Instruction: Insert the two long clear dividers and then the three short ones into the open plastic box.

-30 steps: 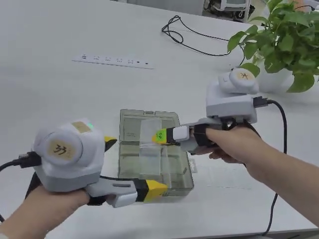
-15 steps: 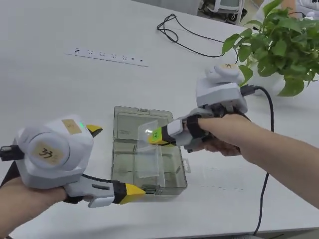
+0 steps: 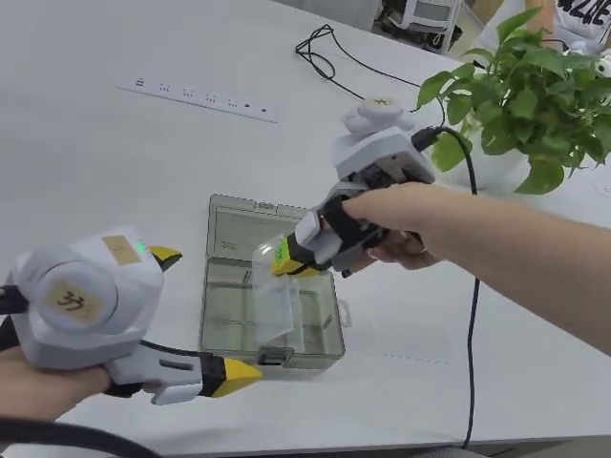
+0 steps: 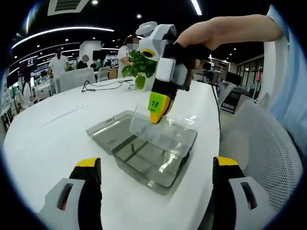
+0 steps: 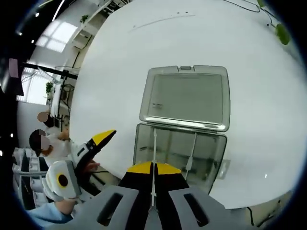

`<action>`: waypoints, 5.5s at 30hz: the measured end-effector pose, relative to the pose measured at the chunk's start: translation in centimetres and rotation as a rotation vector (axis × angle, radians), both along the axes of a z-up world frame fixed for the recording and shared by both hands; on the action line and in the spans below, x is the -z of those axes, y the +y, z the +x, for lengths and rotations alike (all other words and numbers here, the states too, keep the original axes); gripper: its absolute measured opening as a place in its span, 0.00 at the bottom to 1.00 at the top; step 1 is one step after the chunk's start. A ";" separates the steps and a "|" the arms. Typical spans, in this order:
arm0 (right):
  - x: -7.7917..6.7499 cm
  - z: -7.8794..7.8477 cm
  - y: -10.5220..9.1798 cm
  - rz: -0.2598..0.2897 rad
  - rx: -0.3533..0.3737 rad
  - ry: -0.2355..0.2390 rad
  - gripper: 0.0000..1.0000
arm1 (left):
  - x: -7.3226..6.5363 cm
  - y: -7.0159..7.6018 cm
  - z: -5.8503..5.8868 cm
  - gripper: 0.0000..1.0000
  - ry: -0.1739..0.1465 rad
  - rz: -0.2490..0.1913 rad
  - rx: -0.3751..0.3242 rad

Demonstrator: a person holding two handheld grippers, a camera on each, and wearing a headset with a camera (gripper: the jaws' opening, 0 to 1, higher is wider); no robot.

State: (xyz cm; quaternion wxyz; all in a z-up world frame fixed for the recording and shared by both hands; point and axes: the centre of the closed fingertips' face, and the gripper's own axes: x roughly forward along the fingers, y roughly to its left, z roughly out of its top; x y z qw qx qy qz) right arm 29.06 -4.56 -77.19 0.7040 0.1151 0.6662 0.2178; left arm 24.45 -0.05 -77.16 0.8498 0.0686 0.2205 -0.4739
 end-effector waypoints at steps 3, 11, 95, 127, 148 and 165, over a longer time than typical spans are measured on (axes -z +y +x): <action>0.0 0.0 0.0 -0.012 0.024 0.022 0.02 | 0.0 0.1 0.0 0.98 0.000 -0.007 -0.004; 1.9 -0.2 -0.6 -0.044 0.107 0.098 0.02 | 0.0 0.1 -0.6 0.97 0.002 -0.022 -0.002; 4.4 -2.1 1.7 -0.279 -0.126 0.055 0.03 | 2.0 1.6 -1.1 0.91 0.066 -0.048 -0.054; 4.8 -1.8 1.7 -0.269 -0.180 0.019 0.05 | 2.0 2.0 -1.6 0.90 0.072 -0.033 -0.066; 3.7 -0.2 1.7 -0.056 -0.125 -0.093 0.32 | 2.2 1.7 -1.8 0.90 0.081 -0.003 -0.052; 1.7 -1.1 4.4 0.160 -0.107 -0.225 0.77 | 0.7 1.6 -1.7 0.90 0.075 0.008 -0.083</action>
